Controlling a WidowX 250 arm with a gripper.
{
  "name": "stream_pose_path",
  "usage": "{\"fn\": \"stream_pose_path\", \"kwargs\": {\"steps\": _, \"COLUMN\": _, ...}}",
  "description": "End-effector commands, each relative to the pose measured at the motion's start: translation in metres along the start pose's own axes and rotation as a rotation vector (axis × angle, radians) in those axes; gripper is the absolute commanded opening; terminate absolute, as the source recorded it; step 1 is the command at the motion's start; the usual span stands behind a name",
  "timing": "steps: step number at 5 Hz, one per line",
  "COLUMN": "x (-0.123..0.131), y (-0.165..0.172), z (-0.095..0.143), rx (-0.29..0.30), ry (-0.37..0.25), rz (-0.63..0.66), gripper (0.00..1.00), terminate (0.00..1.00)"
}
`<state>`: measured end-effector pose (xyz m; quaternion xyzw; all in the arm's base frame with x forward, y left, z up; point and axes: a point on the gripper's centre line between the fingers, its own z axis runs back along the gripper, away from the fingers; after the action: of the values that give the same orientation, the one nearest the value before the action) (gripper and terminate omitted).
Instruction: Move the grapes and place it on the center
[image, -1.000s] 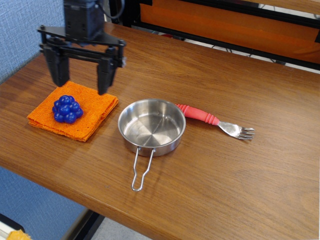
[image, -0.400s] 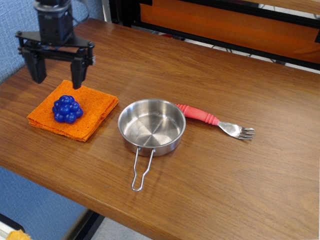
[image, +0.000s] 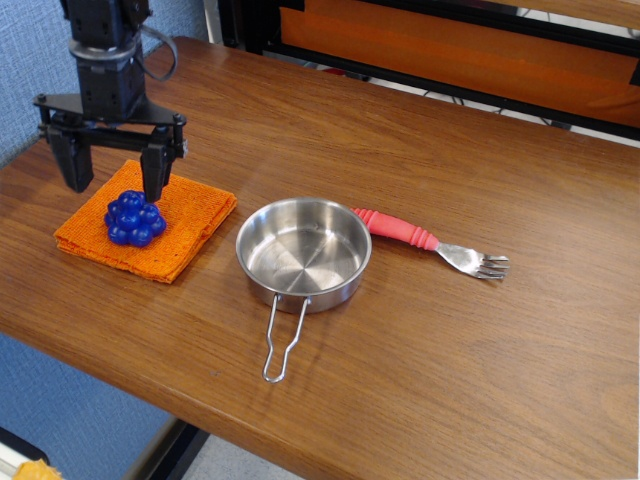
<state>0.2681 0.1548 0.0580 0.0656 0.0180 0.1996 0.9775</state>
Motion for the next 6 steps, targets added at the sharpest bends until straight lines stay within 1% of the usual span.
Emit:
{"fn": "stream_pose_path", "kwargs": {"steps": 1, "x": -0.004, "y": -0.001, "z": -0.009, "rx": 0.023, "ry": -0.017, "rz": 0.013, "gripper": 1.00, "terminate": 0.00}}
{"fn": "stream_pose_path", "kwargs": {"steps": 3, "x": -0.003, "y": -0.001, "z": -0.020, "rx": 0.012, "ry": -0.028, "rz": 0.075, "gripper": 1.00, "terminate": 0.00}}
{"fn": "stream_pose_path", "kwargs": {"steps": 4, "x": -0.003, "y": -0.001, "z": -0.022, "rx": 0.002, "ry": -0.026, "rz": 0.091, "gripper": 1.00, "terminate": 0.00}}
{"fn": "stream_pose_path", "kwargs": {"steps": 5, "x": -0.002, "y": -0.002, "z": -0.026, "rx": 0.009, "ry": -0.017, "rz": 0.081, "gripper": 1.00, "terminate": 0.00}}
{"fn": "stream_pose_path", "kwargs": {"steps": 6, "x": -0.003, "y": -0.003, "z": -0.018, "rx": -0.009, "ry": -0.032, "rz": 0.082, "gripper": 0.00, "terminate": 0.00}}
